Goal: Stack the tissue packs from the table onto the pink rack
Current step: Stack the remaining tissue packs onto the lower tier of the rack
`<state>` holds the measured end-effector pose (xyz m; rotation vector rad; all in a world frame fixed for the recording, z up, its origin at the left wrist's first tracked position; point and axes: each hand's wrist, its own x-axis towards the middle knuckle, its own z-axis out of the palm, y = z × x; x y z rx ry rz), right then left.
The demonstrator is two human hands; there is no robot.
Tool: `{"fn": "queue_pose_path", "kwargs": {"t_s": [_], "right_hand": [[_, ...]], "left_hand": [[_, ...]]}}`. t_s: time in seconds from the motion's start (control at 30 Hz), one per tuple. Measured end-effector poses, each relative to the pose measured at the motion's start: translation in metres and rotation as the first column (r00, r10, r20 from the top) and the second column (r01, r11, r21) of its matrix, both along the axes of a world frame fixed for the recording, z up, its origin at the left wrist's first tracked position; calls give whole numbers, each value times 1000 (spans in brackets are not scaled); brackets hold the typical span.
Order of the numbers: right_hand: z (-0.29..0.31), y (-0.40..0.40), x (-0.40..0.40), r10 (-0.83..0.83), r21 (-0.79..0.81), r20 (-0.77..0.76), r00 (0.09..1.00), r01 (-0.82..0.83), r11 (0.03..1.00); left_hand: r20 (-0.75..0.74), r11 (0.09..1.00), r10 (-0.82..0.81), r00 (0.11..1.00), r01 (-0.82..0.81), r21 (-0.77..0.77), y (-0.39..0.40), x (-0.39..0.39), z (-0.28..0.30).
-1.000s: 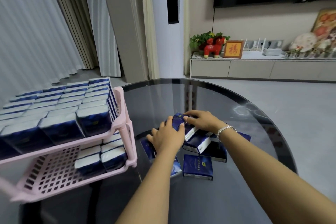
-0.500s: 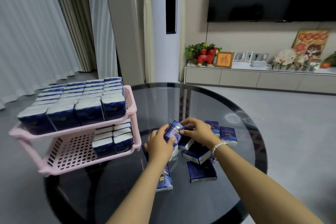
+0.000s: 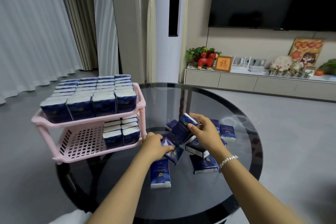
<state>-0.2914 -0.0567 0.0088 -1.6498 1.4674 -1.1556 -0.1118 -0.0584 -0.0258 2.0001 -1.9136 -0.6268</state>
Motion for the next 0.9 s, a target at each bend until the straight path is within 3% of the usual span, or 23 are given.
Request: {"fn": "queue_pose_path", "kwargs": {"t_s": [0.07,0.13,0.23,0.3,0.4,0.53,0.57,0.63,0.7,0.9], "right_hand": [[-2,13,3,-38,-5,87,996,39,999],[-7,24,5,-99,42,228,968,92,995],[-14,37,8,-180,163,494,850,113,980],[-16,44,13,-168,190,593,788,67,980],[-18,51,26,-150,175,622,768,50,983],[-15,56,48,-59,126,564,824,-16,992],[-13,56,52,-19,125,567,824,-64,990],[-10,56,58,79,117,546,834,-169,979],[-7,55,62,186,95,445,876,-253,963],[-2,53,82,449,154,155,880,-471,869]], "left_hand": [[-26,999,25,999,-26,-27,4,-1,-1],[-203,994,81,976,-93,-48,7,-4,1],[-568,974,193,800,-226,14,9,-1,10],[-728,973,206,654,-215,83,14,3,18],[-847,981,191,496,-130,145,28,6,28],[-929,975,220,298,-44,216,51,15,44],[-924,977,210,318,-25,213,55,21,47],[-880,982,161,446,13,187,64,34,50],[-836,985,107,539,59,164,74,48,50],[-886,982,115,449,83,170,92,76,30]]}}
